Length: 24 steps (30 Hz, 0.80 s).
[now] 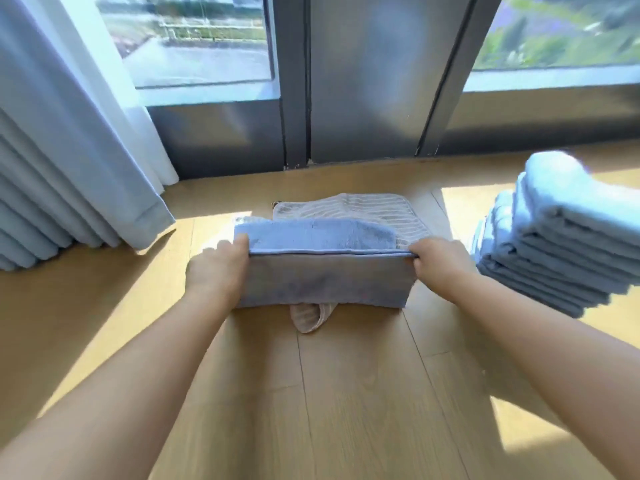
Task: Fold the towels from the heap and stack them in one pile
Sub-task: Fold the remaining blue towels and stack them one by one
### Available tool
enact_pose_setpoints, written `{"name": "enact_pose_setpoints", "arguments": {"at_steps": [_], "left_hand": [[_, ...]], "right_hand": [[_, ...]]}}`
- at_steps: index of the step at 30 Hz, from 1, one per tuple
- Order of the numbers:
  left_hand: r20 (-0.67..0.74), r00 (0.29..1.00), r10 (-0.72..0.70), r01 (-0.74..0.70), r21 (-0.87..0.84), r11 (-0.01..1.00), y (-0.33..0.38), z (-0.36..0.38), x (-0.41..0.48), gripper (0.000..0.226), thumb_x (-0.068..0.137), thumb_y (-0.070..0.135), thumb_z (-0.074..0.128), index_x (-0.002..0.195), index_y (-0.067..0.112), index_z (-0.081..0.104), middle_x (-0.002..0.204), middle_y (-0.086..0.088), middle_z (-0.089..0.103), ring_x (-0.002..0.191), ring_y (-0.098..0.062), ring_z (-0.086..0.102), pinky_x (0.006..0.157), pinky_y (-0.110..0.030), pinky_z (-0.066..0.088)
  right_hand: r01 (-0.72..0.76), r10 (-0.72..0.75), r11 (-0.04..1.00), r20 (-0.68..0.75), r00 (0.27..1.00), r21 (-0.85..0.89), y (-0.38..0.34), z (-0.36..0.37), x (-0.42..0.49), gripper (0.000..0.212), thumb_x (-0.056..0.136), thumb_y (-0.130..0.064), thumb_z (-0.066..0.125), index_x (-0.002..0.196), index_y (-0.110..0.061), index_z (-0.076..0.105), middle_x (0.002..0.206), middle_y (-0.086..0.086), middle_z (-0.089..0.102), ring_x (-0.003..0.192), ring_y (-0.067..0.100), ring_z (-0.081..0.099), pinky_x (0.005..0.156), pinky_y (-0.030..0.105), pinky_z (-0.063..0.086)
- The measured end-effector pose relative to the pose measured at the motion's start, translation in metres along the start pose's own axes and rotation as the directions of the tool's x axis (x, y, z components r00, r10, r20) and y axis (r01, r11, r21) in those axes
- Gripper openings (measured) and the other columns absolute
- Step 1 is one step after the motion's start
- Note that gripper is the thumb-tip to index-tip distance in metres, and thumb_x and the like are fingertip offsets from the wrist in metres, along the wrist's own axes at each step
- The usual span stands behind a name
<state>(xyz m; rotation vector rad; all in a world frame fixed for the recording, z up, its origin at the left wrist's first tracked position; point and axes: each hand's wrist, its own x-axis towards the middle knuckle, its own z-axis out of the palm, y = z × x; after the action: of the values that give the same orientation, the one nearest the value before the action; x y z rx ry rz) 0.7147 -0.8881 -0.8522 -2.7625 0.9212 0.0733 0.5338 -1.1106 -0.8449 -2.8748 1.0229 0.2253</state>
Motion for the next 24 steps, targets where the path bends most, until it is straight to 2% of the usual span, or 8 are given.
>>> {"name": "enact_pose_setpoints", "arguments": {"at_steps": [1, 3, 6, 10, 13, 18, 22, 24], "left_hand": [[-0.031, 0.999, 0.01, -0.011, -0.003, 1.0, -0.007, -0.021, -0.005, 0.044, 0.087, 0.0, 0.044, 0.126, 0.011, 0.028, 0.118, -0.011, 0.05, 0.107, -0.031, 0.055, 0.073, -0.036, 0.043], [-0.091, 0.996, 0.026, -0.028, -0.012, 1.0, -0.02, -0.06, -0.018, 0.038, 0.086, -0.004, 0.041, 0.12, 0.009, 0.031, 0.116, -0.012, 0.051, 0.106, -0.033, 0.056, 0.073, -0.037, 0.043], [-0.168, 0.985, 0.05, -0.058, -0.045, 0.997, -0.038, -0.106, -0.042, 0.034, 0.084, -0.008, 0.039, 0.114, 0.008, 0.033, 0.112, -0.014, 0.051, 0.101, -0.036, 0.057, 0.073, -0.04, 0.043], [-0.229, 0.968, 0.104, -0.123, -0.066, 0.99, -0.055, -0.146, -0.084, 0.026, 0.084, -0.011, 0.036, 0.094, 0.012, 0.027, 0.083, -0.008, 0.043, 0.085, -0.036, 0.056, 0.067, -0.038, 0.038], [-0.261, 0.962, 0.084, -0.1, -0.048, 0.994, -0.062, -0.171, -0.107, 0.019, 0.088, -0.008, 0.03, 0.096, 0.01, 0.032, 0.067, -0.003, 0.031, 0.081, -0.036, 0.058, 0.066, -0.038, 0.039], [-0.288, 0.954, 0.089, -0.092, 0.001, 0.996, -0.069, -0.206, -0.121, 0.01, 0.096, 0.014, 0.027, 0.099, 0.012, 0.036, 0.108, -0.01, 0.057, 0.094, -0.033, 0.059, 0.067, -0.034, 0.036], [-0.233, 0.966, 0.114, -0.094, 0.096, 0.991, -0.065, -0.221, -0.131, 0.015, 0.095, 0.019, 0.03, 0.102, 0.013, 0.042, 0.101, -0.007, 0.059, 0.083, -0.027, 0.052, 0.068, -0.032, 0.039], [-0.309, 0.944, 0.112, -0.105, 0.041, 0.994, -0.065, -0.226, -0.133, 0.013, 0.094, 0.016, 0.032, 0.1, 0.012, 0.043, 0.107, -0.01, 0.06, 0.089, -0.029, 0.056, 0.068, -0.032, 0.037]], "right_hand": [[-0.007, 0.007, 1.0, -0.023, 1.0, 0.02, -0.002, -0.016, -0.008, 0.033, 0.089, -0.007, 0.037, 0.059, -0.02, 0.032, 0.095, 0.011, 0.057, 0.096, 0.029, 0.052, 0.075, 0.032, 0.03], [-0.022, 0.025, 0.998, -0.044, 0.999, 0.067, -0.005, -0.047, -0.024, 0.029, 0.091, -0.009, 0.035, 0.063, -0.018, 0.037, 0.089, 0.007, 0.051, 0.093, 0.028, 0.053, 0.073, 0.03, 0.029], [-0.006, 0.011, 0.997, -0.055, 0.998, 0.078, -0.005, -0.087, -0.048, 0.019, 0.096, -0.019, 0.033, 0.082, -0.017, 0.045, 0.101, 0.01, 0.058, 0.093, 0.028, 0.05, 0.075, 0.031, 0.031], [0.089, -0.082, 0.991, -0.072, 0.994, 0.098, -0.001, -0.135, -0.085, 0.02, 0.096, -0.027, 0.04, 0.084, -0.018, 0.053, 0.089, 0.007, 0.053, 0.096, 0.029, 0.053, 0.078, 0.033, 0.038], [0.128, -0.117, 0.985, -0.1, 0.988, 0.118, 0.002, -0.169, -0.108, 0.022, 0.095, -0.026, 0.045, 0.08, -0.014, 0.056, 0.084, 0.007, 0.053, 0.095, 0.03, 0.055, 0.081, 0.036, 0.042], [0.117, -0.099, 0.986, -0.156, 0.983, 0.117, 0.011, -0.213, -0.139, 0.029, 0.096, -0.021, 0.044, 0.092, 0.003, 0.06, 0.091, 0.012, 0.057, 0.089, 0.027, 0.051, 0.082, 0.036, 0.042], [0.114, -0.108, 0.993, -0.185, 0.977, 0.021, 0.011, -0.221, -0.154, 0.032, 0.097, -0.02, 0.04, 0.067, -0.01, 0.045, 0.079, 0.004, 0.047, 0.084, 0.025, 0.045, 0.079, 0.035, 0.034], [0.119, -0.115, 0.993, -0.276, 0.954, -0.003, 0.015, -0.219, -0.158, 0.029, 0.098, -0.02, 0.037, 0.071, -0.012, 0.045, 0.079, 0.003, 0.049, 0.082, 0.025, 0.044, 0.076, 0.032, 0.027]]}}
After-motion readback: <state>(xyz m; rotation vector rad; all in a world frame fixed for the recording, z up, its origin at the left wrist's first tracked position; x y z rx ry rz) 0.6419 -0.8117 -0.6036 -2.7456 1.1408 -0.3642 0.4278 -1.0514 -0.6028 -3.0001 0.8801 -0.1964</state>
